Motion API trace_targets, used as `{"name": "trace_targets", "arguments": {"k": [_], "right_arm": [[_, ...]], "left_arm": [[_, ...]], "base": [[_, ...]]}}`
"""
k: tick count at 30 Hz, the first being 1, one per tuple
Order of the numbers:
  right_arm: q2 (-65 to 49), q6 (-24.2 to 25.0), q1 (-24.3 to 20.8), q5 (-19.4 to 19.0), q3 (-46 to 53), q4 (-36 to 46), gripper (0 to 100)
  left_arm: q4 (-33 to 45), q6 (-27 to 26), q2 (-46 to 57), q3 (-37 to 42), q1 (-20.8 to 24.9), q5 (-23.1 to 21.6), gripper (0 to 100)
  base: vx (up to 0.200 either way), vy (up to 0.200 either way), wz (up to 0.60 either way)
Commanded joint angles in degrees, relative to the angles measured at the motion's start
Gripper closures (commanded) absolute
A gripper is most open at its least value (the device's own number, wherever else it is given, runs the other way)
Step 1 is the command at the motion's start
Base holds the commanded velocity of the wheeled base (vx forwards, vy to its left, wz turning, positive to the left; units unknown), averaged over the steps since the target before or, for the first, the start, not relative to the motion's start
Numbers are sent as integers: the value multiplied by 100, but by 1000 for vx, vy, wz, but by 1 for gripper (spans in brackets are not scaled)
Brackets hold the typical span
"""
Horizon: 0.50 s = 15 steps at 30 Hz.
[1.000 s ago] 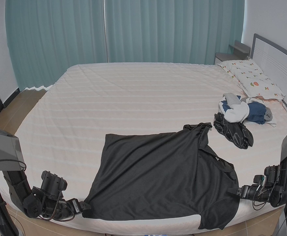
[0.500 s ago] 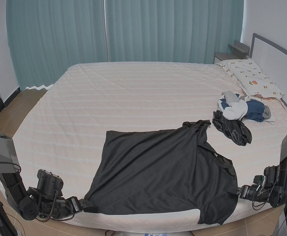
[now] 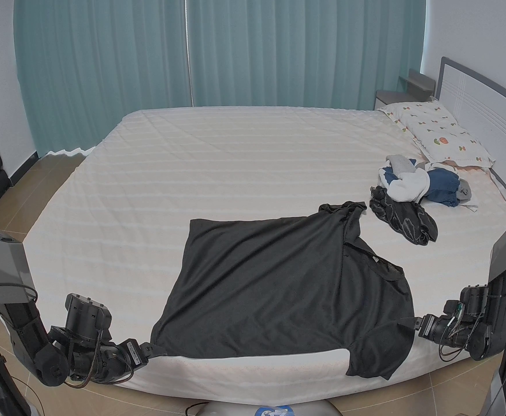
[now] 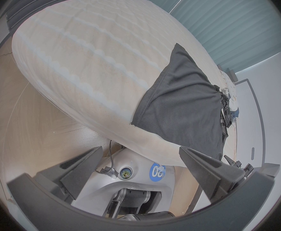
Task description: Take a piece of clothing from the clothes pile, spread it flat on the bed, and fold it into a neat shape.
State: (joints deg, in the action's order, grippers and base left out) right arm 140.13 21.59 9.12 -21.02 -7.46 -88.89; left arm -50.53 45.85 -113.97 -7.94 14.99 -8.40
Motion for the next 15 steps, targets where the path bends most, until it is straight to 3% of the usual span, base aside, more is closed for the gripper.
{"name": "trace_targets", "arguments": {"k": [1, 8, 9, 15], "right_arm": [[164, 47, -200, -8, -230, -84, 0], [322, 117, -385, 98, -467, -84, 0], [322, 117, -385, 98, -467, -84, 100], [234, 91, -226, 124, -379, -93, 100]], "left_arm": [[-89, 12, -169, -33, -14, 5, 0], [-194, 12, -284, -41, -49, 14, 0], [-194, 12, -284, -41, -49, 14, 0], [-194, 12, -284, -50, -67, 14, 0]], "base": [[0, 0, 0], [0, 0, 0], [0, 0, 0], [0, 0, 0]]}}
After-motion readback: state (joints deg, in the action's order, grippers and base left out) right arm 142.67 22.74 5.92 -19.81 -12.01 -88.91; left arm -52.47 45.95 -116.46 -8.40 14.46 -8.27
